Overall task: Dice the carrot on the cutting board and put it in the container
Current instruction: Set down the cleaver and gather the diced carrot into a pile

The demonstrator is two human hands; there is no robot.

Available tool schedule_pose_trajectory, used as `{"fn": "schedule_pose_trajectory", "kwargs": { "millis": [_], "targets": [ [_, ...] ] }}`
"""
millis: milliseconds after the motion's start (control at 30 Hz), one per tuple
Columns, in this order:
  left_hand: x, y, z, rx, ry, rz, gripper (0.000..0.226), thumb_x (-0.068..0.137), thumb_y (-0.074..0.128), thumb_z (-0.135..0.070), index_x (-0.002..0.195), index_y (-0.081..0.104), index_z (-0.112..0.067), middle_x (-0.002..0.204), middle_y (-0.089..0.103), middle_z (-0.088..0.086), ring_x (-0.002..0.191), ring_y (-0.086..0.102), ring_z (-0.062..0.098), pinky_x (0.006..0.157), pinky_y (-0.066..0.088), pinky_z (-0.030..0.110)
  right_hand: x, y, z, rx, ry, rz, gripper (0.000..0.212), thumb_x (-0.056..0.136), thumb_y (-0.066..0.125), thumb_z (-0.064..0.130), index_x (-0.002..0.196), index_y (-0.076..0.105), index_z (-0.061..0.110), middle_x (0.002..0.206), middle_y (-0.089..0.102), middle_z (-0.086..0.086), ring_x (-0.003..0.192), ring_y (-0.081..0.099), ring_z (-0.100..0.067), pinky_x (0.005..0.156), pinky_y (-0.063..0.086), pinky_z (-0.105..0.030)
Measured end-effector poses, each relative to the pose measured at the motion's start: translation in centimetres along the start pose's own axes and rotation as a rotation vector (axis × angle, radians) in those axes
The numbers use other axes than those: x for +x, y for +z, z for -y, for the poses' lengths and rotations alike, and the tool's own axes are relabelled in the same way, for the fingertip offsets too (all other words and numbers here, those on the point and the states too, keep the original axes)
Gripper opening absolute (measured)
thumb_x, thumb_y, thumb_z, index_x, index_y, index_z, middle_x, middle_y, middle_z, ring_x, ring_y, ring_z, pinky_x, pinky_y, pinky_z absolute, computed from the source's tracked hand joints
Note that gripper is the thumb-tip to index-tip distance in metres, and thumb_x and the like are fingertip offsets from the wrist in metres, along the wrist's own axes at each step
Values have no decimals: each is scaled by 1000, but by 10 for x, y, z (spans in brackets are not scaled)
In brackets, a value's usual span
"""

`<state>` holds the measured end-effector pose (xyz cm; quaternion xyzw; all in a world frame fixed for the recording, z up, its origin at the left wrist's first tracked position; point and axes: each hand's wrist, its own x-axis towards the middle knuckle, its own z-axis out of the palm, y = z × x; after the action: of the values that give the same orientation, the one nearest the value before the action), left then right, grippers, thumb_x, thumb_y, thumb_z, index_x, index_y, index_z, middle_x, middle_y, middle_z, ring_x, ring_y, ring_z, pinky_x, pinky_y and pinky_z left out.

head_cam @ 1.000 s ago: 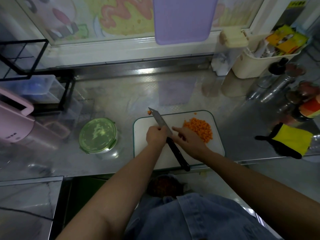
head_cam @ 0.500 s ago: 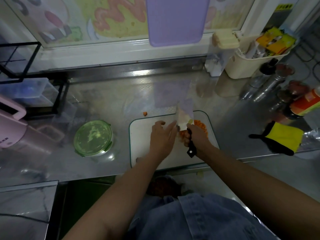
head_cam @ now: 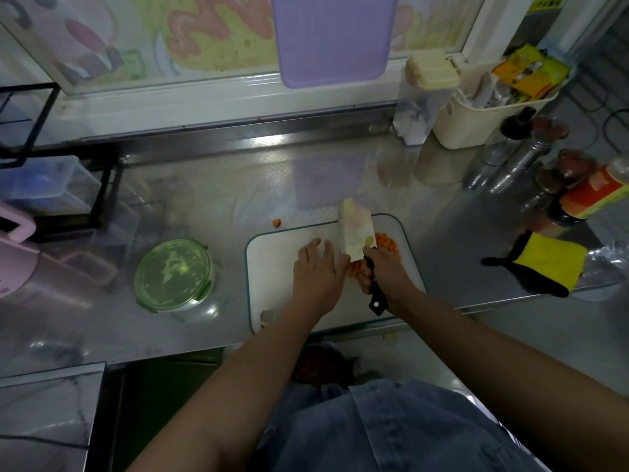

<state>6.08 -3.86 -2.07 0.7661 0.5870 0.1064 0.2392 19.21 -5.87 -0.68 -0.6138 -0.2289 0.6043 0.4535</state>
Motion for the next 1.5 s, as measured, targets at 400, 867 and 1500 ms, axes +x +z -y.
{"fn": "schedule_pose_trajectory", "kwargs": {
  "millis": [400, 867, 1500],
  "targets": [
    [17, 12, -7, 140, 24, 102, 42, 95, 46, -28, 132, 50, -9, 134, 45, 17, 122, 40, 34, 97, 38, 39, 8, -48, 6, -455, -241, -242, 28, 98, 37, 20, 72, 49, 18, 59, 47, -3, 53, 43, -21, 55, 36, -33],
    [28, 41, -12, 144, -107, 165, 55, 101, 36, -36, 147, 28, -9, 152, 27, 18, 139, 25, 33, 112, 28, 42, 37, -158, -18, -1263, -146, -380, 50, 90, 58, 17, 137, 42, 11, 128, 44, -24, 109, 51, -40, 88, 44, -42],
    [47, 38, 19, -24, -135, -5, 68, 93, 20, -45, 136, 50, -2, 146, 41, 21, 136, 37, 37, 111, 31, 44, 124, -63, 7, -1288, -463, 338, 61, 99, 27, 39, 149, 22, 4, 158, 16, -11, 146, 11, -20, 115, 1, -25]
  ]
}}
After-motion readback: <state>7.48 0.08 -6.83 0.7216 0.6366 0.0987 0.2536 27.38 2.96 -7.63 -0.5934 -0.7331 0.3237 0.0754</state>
